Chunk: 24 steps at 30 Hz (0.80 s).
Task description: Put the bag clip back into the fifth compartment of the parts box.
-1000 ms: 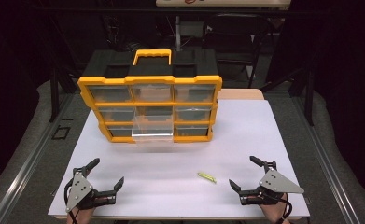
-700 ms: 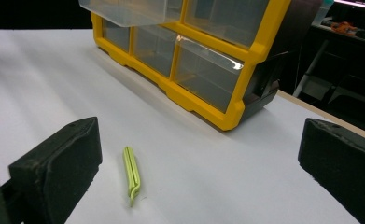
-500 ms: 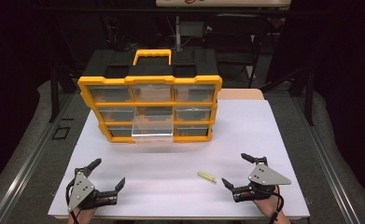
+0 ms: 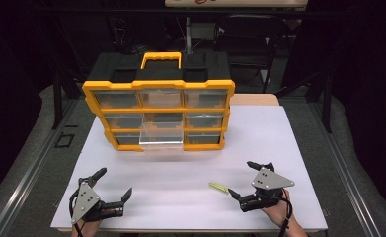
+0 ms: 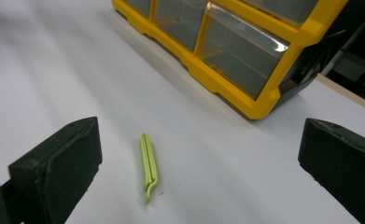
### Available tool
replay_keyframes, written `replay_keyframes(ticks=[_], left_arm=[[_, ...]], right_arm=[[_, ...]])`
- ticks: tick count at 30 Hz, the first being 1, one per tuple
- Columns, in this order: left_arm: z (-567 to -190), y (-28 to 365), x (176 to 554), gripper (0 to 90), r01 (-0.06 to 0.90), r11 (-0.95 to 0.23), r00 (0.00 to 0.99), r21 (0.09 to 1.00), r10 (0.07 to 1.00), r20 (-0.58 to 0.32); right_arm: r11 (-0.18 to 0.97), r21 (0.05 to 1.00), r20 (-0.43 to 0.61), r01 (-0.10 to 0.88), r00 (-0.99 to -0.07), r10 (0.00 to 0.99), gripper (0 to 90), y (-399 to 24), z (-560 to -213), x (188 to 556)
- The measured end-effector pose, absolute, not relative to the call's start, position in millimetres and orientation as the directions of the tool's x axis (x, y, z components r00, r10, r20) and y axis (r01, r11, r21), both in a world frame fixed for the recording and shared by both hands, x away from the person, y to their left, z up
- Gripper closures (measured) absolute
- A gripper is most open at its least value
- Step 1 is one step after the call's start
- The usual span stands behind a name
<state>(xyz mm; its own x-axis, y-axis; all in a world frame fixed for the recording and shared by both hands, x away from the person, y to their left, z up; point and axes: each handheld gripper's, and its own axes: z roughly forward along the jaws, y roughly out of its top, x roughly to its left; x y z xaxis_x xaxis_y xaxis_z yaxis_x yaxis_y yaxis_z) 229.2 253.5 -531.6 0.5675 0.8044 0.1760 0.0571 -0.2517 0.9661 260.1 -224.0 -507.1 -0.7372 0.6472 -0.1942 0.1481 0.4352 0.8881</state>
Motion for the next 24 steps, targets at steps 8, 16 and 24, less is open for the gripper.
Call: replay_keyframes(ticks=[8,16,24], left_arm=[[-531.1,254.4,228.0,0.0,0.055,-0.251,0.565,0.966,0.806,0.177],[-531.3,253.8,228.1,0.0,0.057,-0.252,0.566,0.966,0.805,0.177],[-531.0,254.6,227.6,0.0,0.058,-0.252,0.564,0.966,0.807,0.177]], right_arm=[[0.473,0.865,-0.193,0.169,-0.757,0.624,0.0,-213.4,-500.1,263.8],[0.512,0.835,-0.181,0.202,-0.777,0.603,0.0,-202.0,-496.6,271.4],[0.575,0.776,-0.172,0.259,-0.79,0.588,0.0,-188.1,-498.0,279.6]])
